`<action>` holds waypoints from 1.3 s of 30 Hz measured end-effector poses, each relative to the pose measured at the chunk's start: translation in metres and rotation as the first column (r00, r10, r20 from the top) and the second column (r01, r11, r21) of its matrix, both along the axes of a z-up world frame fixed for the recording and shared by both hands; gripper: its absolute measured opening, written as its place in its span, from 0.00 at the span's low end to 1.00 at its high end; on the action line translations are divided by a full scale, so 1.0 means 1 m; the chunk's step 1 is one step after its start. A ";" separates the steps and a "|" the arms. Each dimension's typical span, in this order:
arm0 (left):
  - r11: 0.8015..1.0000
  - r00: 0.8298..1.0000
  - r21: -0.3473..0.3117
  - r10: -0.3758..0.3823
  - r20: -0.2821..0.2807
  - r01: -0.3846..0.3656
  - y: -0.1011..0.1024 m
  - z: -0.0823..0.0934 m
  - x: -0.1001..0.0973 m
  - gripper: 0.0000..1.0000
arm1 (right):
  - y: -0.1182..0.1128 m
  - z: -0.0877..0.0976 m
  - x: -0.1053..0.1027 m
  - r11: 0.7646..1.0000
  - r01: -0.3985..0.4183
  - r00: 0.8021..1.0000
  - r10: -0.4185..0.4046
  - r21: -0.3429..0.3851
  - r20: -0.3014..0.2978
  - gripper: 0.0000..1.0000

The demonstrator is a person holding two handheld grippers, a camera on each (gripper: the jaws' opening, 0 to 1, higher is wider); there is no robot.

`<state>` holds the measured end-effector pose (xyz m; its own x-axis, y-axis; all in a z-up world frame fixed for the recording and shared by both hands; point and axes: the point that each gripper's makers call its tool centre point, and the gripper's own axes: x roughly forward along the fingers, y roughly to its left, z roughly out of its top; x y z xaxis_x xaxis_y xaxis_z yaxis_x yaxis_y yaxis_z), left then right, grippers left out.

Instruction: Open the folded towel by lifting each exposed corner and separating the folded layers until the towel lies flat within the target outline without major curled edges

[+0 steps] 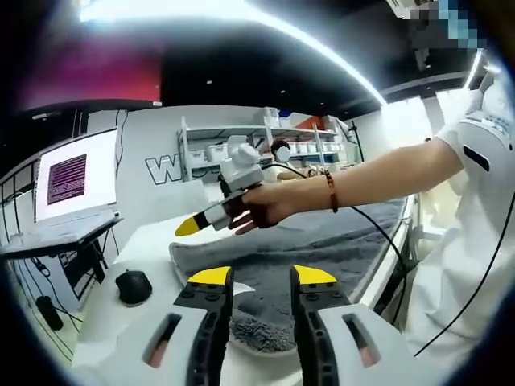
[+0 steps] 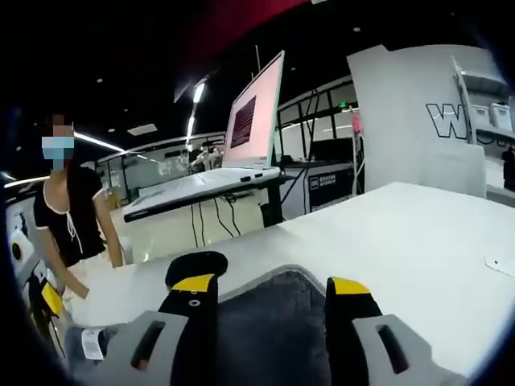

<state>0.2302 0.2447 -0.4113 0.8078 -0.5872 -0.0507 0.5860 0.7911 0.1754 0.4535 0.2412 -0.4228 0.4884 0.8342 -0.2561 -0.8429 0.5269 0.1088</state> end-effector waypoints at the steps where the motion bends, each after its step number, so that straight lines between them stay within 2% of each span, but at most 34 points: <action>1: 1.000 1.000 -0.015 -0.011 0.009 0.011 -0.004 0.003 0.001 0.27 | -0.002 0.000 0.000 1.000 0.001 1.000 -0.001 -0.001 -0.001 0.52; 3: 0.999 0.999 -0.040 -0.029 0.020 0.030 -0.010 0.007 0.002 0.28 | -0.012 0.002 0.000 1.000 0.008 1.000 -0.008 0.000 0.010 0.52; 6: 0.999 0.999 -0.042 -0.035 0.013 0.035 -0.019 0.008 0.007 0.30 | -0.026 0.005 -0.001 1.000 0.023 1.000 -0.023 0.016 0.009 0.52; 14: 0.995 0.999 -0.093 -0.043 -0.023 0.041 -0.030 0.009 0.016 0.37 | -0.043 0.004 -0.016 1.000 0.019 1.000 -0.019 0.021 0.023 0.54; 19: 0.995 0.996 -0.059 -0.080 -0.046 0.077 -0.048 -0.001 0.018 0.42 | -0.057 -0.002 -0.023 0.999 0.022 1.000 -0.022 0.048 -0.001 0.54; 24: 0.991 0.991 -0.078 -0.112 -0.072 0.107 -0.062 -0.007 0.023 0.42 | -0.073 -0.014 -0.033 0.999 0.020 1.000 -0.020 0.028 0.016 0.56; 27: 0.991 0.989 -0.068 -0.123 -0.082 0.117 -0.069 -0.011 0.025 0.42 | -0.085 -0.013 -0.035 0.997 0.030 1.000 -0.030 0.065 0.002 0.56; 30: 0.989 0.988 -0.075 -0.131 -0.082 0.125 -0.073 -0.010 0.026 0.43 | -0.096 -0.007 -0.037 0.997 0.031 0.998 -0.035 0.073 0.048 0.55; 31: 0.989 0.988 -0.080 -0.133 -0.081 0.127 -0.074 -0.009 0.027 0.43 | -0.106 -0.001 -0.033 0.996 0.056 0.993 -0.062 0.066 0.102 0.53; 32: 0.989 0.988 -0.073 -0.134 -0.082 0.128 -0.076 -0.009 0.027 0.44 | -0.111 0.001 -0.032 0.996 0.064 0.989 -0.071 0.065 0.127 0.52; 34: 0.990 0.988 -0.021 -0.138 -0.066 0.137 -0.079 -0.010 0.026 0.46 | -0.120 0.003 -0.036 0.996 0.057 0.991 -0.064 0.066 0.116 0.53; 37: 0.989 0.988 -0.024 -0.145 -0.062 0.143 -0.083 -0.008 0.028 0.48 | -0.131 0.007 -0.038 0.997 0.056 0.989 -0.064 0.062 0.132 0.61; 39: 0.989 0.988 -0.025 -0.146 -0.053 0.145 -0.085 -0.005 0.031 0.49 | -0.139 0.012 -0.042 0.996 0.058 0.985 -0.068 0.069 0.159 0.60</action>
<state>0.2612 0.1597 -0.4159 0.7104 -0.6994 -0.0788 0.7031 0.7001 0.1243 0.4116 0.1017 -0.4110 0.5711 0.8126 -0.1166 -0.8175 0.5759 0.0096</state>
